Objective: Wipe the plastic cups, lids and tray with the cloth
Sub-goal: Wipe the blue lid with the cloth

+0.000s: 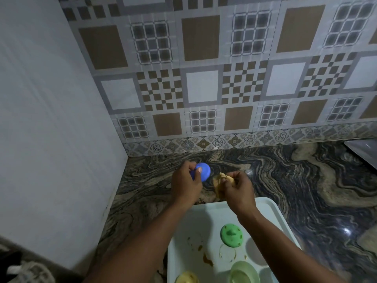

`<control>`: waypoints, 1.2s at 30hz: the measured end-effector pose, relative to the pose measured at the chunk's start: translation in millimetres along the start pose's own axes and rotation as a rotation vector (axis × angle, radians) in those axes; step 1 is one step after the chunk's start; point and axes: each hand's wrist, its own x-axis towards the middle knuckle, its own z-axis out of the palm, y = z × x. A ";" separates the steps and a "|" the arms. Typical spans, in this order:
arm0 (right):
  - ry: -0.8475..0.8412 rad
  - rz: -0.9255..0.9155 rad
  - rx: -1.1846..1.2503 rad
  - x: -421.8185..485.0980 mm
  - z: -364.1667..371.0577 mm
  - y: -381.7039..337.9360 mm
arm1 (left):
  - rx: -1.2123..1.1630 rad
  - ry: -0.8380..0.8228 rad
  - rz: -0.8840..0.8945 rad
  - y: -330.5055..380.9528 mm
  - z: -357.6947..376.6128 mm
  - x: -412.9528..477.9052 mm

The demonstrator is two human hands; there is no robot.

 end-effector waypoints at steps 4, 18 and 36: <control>-0.005 0.196 0.127 7.6 -12.4 11.9 | 0.060 -0.070 0.050 -27.6 -27.3 1.6; -0.280 0.247 0.082 -8.9 7.0 11.2 | 0.299 -0.295 -0.055 -120.4 -59.4 -62.1; -0.274 0.273 0.066 -20.0 -22.4 19.4 | 0.281 -0.258 -0.019 -101.4 -69.5 -76.2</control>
